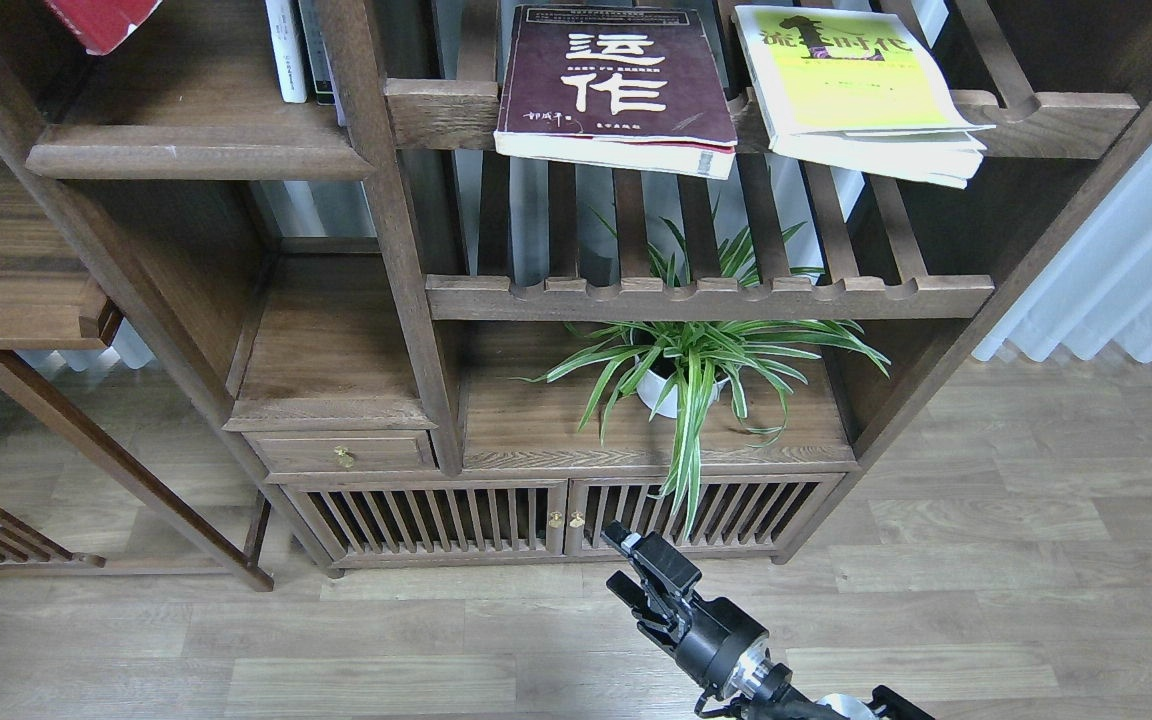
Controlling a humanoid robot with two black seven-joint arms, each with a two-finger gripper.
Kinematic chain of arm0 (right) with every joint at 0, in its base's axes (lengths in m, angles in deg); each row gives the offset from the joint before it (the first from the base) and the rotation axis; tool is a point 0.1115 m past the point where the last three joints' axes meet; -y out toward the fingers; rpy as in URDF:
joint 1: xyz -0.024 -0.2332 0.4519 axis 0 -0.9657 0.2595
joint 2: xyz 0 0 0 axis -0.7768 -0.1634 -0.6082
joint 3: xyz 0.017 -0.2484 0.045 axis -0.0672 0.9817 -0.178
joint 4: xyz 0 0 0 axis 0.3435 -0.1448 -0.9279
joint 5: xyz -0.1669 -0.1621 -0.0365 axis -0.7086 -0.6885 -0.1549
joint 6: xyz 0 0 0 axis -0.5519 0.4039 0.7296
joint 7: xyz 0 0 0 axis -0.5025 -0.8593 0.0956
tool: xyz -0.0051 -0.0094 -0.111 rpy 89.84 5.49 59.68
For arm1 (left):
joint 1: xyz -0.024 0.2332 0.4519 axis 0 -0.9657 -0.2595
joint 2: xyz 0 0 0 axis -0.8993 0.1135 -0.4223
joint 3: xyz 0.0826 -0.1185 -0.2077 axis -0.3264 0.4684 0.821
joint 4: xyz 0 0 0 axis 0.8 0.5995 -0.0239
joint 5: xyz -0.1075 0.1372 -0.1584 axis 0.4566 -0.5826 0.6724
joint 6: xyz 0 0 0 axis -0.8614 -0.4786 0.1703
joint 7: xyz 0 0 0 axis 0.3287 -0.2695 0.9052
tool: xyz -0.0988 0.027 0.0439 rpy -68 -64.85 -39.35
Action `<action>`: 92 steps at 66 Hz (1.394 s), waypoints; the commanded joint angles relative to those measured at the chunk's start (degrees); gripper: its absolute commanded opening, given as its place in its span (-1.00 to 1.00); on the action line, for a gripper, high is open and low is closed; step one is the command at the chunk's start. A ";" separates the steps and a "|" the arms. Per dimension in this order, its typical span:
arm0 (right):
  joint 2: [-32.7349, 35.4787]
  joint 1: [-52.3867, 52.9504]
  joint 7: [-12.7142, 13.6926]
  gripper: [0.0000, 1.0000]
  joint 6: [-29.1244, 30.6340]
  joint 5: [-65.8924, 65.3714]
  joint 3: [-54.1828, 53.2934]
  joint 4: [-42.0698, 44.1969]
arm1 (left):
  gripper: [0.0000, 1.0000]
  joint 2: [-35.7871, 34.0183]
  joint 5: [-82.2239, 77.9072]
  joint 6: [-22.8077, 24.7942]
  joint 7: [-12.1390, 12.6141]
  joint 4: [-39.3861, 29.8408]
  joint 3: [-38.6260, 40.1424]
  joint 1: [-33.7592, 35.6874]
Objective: Organize books on shelf
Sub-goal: 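Insert the red book upright into the top shelf with the left gripper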
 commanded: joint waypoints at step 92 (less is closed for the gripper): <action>0.00 -0.96 0.44 1.00 0.00 -0.18 -0.09 -2.97 | -0.89 15.50 -7.72 -3.30 -3.07 30.50 -13.73 21.72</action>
